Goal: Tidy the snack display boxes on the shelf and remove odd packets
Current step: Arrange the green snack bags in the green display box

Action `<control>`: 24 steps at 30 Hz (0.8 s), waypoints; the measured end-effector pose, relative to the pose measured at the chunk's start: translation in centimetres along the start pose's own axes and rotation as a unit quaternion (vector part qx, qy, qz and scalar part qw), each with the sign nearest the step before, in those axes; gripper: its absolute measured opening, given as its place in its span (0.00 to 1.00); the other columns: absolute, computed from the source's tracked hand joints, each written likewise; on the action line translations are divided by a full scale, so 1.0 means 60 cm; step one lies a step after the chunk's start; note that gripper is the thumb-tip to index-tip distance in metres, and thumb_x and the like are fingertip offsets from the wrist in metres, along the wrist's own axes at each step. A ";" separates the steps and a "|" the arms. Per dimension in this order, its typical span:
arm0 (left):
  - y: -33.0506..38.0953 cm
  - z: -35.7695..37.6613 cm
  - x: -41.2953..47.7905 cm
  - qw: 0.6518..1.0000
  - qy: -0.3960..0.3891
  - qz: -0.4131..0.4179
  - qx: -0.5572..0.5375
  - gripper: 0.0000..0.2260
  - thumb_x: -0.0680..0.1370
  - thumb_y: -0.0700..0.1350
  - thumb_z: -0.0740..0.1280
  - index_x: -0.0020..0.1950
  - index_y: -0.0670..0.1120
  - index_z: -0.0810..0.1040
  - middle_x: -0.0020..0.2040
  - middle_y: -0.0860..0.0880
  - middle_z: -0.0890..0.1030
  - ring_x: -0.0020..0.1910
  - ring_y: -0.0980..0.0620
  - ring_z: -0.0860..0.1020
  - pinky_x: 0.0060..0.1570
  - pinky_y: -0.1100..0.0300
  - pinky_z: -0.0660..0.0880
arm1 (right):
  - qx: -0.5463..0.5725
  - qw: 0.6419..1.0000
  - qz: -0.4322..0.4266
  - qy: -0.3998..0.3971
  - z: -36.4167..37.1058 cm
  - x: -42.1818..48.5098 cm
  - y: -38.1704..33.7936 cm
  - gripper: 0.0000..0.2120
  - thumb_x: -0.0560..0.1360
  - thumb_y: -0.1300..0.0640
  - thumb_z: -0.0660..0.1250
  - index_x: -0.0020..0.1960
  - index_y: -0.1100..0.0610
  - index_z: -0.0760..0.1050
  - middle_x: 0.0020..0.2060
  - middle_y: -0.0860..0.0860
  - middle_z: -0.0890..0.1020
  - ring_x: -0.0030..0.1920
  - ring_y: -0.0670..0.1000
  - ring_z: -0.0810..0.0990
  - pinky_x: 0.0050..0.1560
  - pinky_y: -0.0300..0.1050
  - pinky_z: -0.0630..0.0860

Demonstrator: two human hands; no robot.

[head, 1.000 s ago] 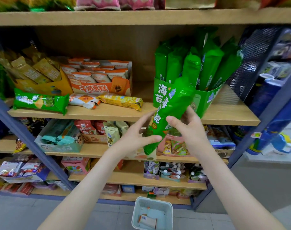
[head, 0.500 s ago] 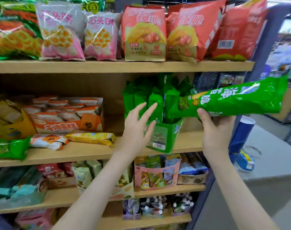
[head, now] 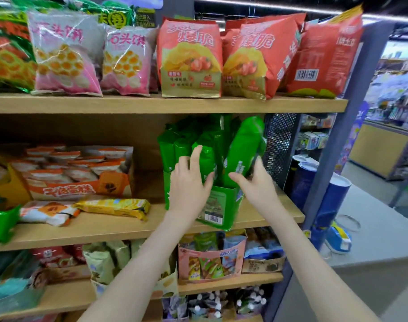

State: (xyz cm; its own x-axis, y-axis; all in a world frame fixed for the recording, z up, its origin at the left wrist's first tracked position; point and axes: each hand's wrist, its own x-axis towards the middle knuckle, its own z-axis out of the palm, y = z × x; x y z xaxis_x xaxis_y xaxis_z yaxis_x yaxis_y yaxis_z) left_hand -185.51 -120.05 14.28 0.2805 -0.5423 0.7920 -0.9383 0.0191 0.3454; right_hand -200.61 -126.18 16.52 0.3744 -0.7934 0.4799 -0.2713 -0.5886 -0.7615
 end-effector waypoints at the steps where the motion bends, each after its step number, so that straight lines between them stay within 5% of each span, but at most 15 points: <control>1: 0.004 -0.003 0.002 0.999 -0.008 -0.015 -0.036 0.30 0.75 0.45 0.72 0.73 0.45 0.62 0.54 0.43 0.73 0.49 0.46 0.74 0.47 0.59 0.68 | -0.044 0.999 0.002 -0.031 0.006 0.005 0.000 0.26 0.76 0.57 0.70 0.70 0.56 0.65 0.60 0.48 0.77 0.63 0.50 0.74 0.62 0.39 0.68; 3: 0.009 -0.005 0.005 0.991 -0.023 -0.056 -0.115 0.29 0.76 0.43 0.70 0.74 0.46 0.62 0.59 0.46 0.71 0.54 0.50 0.72 0.51 0.61 0.68 | -0.085 0.995 0.006 -0.058 0.013 0.007 0.001 0.25 0.76 0.56 0.69 0.71 0.53 0.65 0.56 0.45 0.76 0.63 0.50 0.73 0.68 0.51 0.66; 5: 0.010 -0.010 0.008 0.983 -0.010 -0.077 -0.166 0.29 0.76 0.42 0.70 0.73 0.48 0.62 0.61 0.50 0.69 0.56 0.55 0.71 0.57 0.58 0.72 | -0.081 0.995 -0.004 -0.052 0.016 0.007 0.009 0.27 0.76 0.55 0.68 0.72 0.52 0.63 0.56 0.43 0.74 0.64 0.51 0.73 0.68 0.53 0.65; 8: 0.012 -0.020 0.011 0.975 0.022 -0.076 -0.209 0.28 0.74 0.40 0.71 0.71 0.49 0.64 0.63 0.50 0.71 0.59 0.55 0.72 0.60 0.54 0.73 | -0.045 0.998 -0.040 0.002 0.025 -0.003 0.021 0.42 0.75 0.51 0.70 0.79 0.51 0.46 0.73 0.51 0.66 0.73 0.53 0.65 0.72 0.57 0.61; 10: 0.014 -0.024 0.012 0.969 0.042 -0.071 -0.234 0.28 0.74 0.39 0.71 0.70 0.51 0.64 0.63 0.50 0.71 0.61 0.54 0.72 0.61 0.52 0.74 | -0.026 0.993 -0.108 0.038 0.037 -0.012 0.026 0.44 0.74 0.49 0.69 0.77 0.41 0.40 0.76 0.50 0.60 0.74 0.51 0.62 0.71 0.61 0.61; 13: 0.015 -0.032 0.018 0.962 0.060 -0.055 -0.262 0.30 0.74 0.39 0.71 0.68 0.61 0.61 0.63 0.51 0.70 0.63 0.52 0.72 0.60 0.47 0.75 | -0.060 0.982 -0.175 0.045 0.052 -0.017 0.031 0.42 0.77 0.55 0.66 0.75 0.35 0.40 0.74 0.37 0.56 0.72 0.39 0.60 0.69 0.55 0.61; 16: 0.007 -0.041 0.023 0.958 0.078 -0.044 -0.274 0.30 0.74 0.39 0.71 0.68 0.62 0.62 0.63 0.49 0.70 0.63 0.51 0.72 0.57 0.45 0.76 | -0.079 0.980 -0.171 0.060 0.061 -0.016 0.040 0.38 0.78 0.58 0.65 0.77 0.42 0.44 0.65 0.43 0.68 0.61 0.45 0.71 0.65 0.60 0.66; 19: 0.007 -0.053 0.022 0.953 0.121 -0.008 -0.277 0.29 0.75 0.38 0.71 0.69 0.57 0.63 0.62 0.45 0.71 0.61 0.49 0.74 0.54 0.47 0.78 | -0.118 0.976 -0.170 0.067 0.064 -0.022 0.045 0.36 0.79 0.55 0.64 0.78 0.47 0.45 0.53 0.42 0.67 0.50 0.40 0.65 0.63 0.55 0.66; 24: 0.002 -0.059 0.012 0.940 0.170 0.032 -0.295 0.28 0.74 0.35 0.70 0.68 0.51 0.63 0.61 0.38 0.70 0.59 0.46 0.75 0.50 0.50 0.79 | -0.156 0.971 -0.172 0.053 0.067 -0.030 0.055 0.43 0.77 0.45 0.67 0.78 0.45 0.39 0.59 0.47 0.70 0.53 0.38 0.62 0.64 0.42 0.52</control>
State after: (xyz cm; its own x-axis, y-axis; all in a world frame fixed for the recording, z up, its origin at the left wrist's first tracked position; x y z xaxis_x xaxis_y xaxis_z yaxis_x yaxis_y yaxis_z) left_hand -184.73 -117.46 16.66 0.3700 -0.2256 0.9012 -0.7079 0.5598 0.4308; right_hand -198.63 -126.06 11.39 0.4022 -0.5440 0.7364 -0.4082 -0.8265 -0.3876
